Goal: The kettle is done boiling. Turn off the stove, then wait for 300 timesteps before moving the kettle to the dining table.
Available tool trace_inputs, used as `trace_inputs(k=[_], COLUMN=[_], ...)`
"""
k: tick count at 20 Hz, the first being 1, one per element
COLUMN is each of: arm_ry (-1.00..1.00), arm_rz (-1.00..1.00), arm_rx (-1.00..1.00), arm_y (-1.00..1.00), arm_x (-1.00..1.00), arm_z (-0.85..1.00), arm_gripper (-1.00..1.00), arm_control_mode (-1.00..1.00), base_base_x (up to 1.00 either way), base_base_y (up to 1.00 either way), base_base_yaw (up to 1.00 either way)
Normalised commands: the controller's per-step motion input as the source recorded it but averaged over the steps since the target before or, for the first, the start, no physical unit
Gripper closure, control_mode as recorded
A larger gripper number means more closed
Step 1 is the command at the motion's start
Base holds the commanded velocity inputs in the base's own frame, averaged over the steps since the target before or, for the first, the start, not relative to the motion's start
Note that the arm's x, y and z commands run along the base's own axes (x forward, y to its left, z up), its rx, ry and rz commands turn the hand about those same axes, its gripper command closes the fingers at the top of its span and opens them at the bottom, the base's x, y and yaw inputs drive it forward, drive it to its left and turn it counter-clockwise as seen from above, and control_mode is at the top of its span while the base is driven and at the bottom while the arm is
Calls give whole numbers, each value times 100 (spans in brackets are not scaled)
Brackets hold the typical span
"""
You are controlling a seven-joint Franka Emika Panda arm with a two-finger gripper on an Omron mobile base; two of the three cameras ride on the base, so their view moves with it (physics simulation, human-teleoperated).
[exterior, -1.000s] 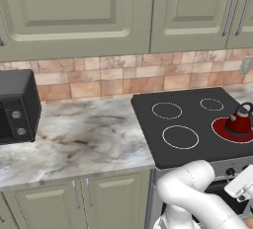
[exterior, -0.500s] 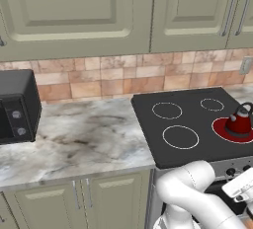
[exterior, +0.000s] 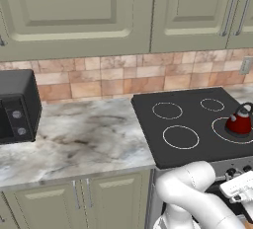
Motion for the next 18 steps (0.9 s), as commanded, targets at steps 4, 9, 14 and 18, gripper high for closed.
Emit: trace_inputs(k=[4,9,14,18], arm_ry=[8,7,9,11], arm_rz=[0,0,0,0], arm_rx=[25,20,16,13], arm_y=[-2,0,0,0], arm_x=[-13,-10,-7,-3], arm_z=[-14,-17,-14,-16], arm_gripper=[100,100,100,-100], arm_control_mode=[-100,-100,-100,-100], base_base_x=[0,0,0,0], base_base_y=[0,0,0,0], base_base_yaw=[0,0,0,0])
